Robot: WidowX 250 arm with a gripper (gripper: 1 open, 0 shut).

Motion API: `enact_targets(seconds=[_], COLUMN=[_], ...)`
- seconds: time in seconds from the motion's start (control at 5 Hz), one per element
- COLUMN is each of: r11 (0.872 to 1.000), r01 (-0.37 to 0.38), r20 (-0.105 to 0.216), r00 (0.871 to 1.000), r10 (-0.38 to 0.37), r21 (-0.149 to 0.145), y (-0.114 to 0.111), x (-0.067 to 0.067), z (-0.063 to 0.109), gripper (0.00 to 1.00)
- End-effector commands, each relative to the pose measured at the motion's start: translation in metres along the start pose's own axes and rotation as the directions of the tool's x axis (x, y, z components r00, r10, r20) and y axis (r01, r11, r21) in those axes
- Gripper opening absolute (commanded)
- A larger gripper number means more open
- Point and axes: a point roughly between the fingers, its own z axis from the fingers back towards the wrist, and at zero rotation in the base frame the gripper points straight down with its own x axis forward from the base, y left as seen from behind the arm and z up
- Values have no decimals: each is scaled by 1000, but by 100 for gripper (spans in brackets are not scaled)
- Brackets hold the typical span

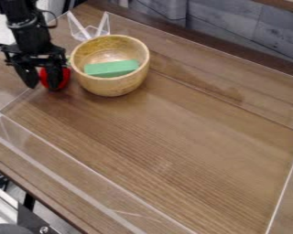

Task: Move the red fruit to the right

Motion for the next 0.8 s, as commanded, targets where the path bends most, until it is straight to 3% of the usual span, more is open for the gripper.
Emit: enact_targets(seconds=[0.0, 0.2, 0.6], r11=[1000, 999, 997], r01=[-17, -47, -45], r20=[63, 100, 171], r00=[998, 994, 984], r10=[17, 48, 54], r21=[6, -15, -60], y=[-8, 1, -7], x=[0, 0, 3], z=[27, 54, 110], gripper=[0, 0, 0])
